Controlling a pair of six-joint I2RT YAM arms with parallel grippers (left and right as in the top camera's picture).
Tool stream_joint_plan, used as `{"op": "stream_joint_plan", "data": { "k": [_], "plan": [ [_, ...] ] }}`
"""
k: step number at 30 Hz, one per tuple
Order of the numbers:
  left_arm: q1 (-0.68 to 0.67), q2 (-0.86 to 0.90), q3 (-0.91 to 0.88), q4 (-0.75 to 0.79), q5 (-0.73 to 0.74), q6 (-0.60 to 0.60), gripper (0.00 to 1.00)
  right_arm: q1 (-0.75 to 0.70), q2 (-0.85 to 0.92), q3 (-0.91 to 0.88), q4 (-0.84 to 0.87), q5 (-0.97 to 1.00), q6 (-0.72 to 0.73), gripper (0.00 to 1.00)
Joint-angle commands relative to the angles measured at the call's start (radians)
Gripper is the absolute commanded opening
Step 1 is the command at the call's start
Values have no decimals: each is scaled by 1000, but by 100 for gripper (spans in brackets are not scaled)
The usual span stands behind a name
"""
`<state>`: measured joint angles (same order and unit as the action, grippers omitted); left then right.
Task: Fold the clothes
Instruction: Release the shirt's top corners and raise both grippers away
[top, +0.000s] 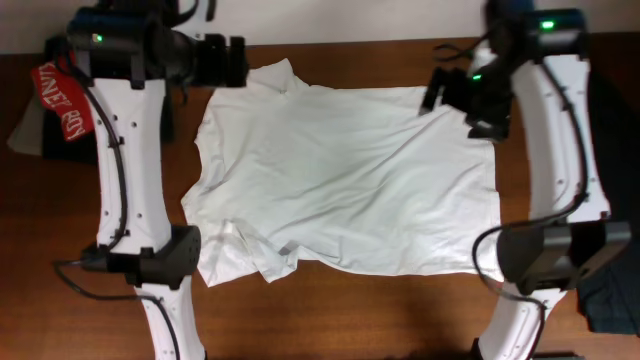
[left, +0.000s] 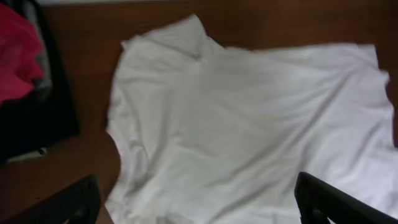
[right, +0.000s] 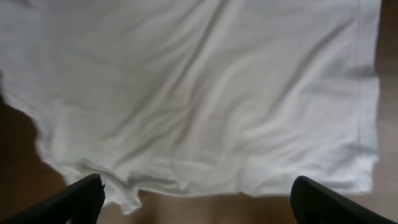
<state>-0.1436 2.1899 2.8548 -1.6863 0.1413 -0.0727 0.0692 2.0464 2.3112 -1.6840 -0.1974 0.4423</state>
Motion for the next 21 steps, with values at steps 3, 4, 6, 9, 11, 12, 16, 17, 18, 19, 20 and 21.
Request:
{"op": "stream_joint_plan", "data": {
  "k": [3,4,6,9,11,12,16,17,18,19,20,21],
  "plan": [
    [-26,-113,-239,-2,-101,-76,99,90,-71,18,-14,158,64,99],
    [-26,-138,-275,-2,-115,-85,99,92,-78,18,-14,158,64,99],
    [-26,-196,-360,-2,-124,-89,99,87,-96,18,-15,158,64,99],
    [-26,-273,-477,-2,-123,-103,99,74,-110,18,-15,158,64,99],
    [-26,-312,-557,-2,-123,-108,99,67,-116,18,-15,158,64,99],
    [-26,-331,-603,-2,-123,-114,99,66,-116,18,-15,158,64,99],
    [-27,-366,-739,10,-123,-122,99,66,-117,18,-14,190,61,99],
    [-27,-372,-794,18,-122,-128,99,66,-117,18,-14,217,60,99],
    [-27,-373,-837,27,-122,-145,99,63,-117,18,-14,238,60,99],
    [-29,-373,-874,39,-122,-152,99,58,-117,18,-14,258,60,99],
    [-32,-373,-912,54,-122,-161,99,50,-117,18,-14,276,60,99],
    [-37,-373,-959,75,-120,-174,99,40,-117,18,-14,294,60,99]
  ]
}}
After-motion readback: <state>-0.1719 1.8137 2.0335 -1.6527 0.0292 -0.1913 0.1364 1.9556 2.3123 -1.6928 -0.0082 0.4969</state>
